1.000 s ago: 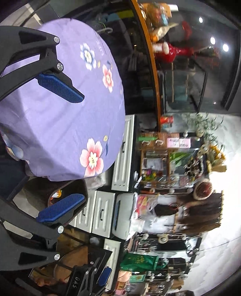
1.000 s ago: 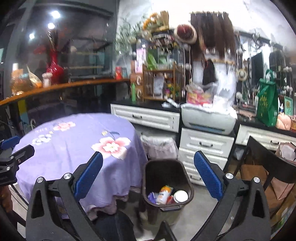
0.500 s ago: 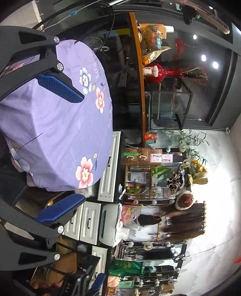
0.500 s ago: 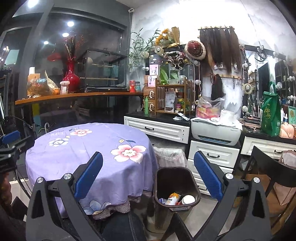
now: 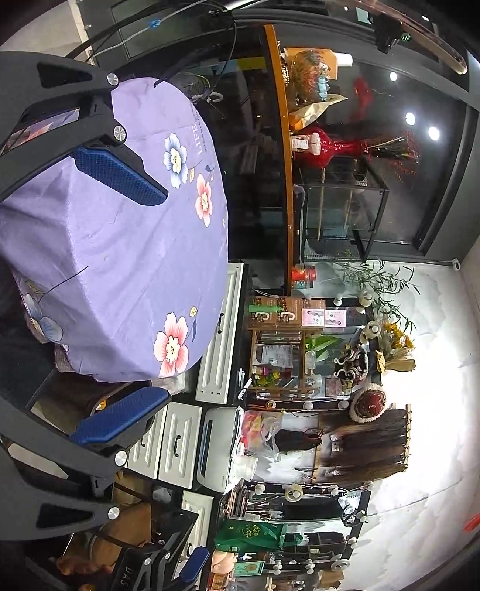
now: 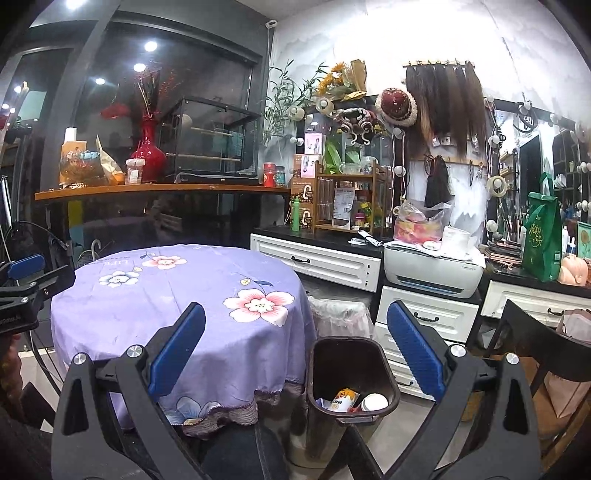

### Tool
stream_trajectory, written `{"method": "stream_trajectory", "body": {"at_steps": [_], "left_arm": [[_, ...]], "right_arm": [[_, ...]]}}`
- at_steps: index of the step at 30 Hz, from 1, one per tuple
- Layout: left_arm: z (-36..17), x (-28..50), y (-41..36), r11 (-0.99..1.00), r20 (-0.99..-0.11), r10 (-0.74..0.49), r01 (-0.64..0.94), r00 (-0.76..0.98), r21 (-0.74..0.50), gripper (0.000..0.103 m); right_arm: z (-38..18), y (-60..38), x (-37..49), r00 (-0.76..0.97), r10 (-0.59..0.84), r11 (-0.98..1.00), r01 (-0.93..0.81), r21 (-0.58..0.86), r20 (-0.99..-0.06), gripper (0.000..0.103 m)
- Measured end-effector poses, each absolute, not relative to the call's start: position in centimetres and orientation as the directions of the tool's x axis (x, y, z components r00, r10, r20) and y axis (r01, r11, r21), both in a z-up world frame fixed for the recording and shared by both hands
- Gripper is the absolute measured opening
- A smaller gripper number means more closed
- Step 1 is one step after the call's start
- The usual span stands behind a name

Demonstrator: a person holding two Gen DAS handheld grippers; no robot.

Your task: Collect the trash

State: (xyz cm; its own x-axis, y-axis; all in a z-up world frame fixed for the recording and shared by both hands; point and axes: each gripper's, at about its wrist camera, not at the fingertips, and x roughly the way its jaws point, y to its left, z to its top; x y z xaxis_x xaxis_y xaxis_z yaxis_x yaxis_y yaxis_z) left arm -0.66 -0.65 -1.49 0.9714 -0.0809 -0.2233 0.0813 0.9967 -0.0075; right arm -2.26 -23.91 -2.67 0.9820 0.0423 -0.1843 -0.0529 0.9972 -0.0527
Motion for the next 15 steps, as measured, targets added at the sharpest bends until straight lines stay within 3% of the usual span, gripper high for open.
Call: {"method": "stream_trajectory", "body": {"at_steps": [15], "left_arm": [[-1.48, -0.79, -0.67, 0.997, -0.228, -0.076, 0.077, 0.971, -0.007, 0.098]], "right_arm": [[-2.76, -24.18, -2.13, 0.981, 0.048, 0.997, -0.058, -0.046, -0.19, 0.097]]}}
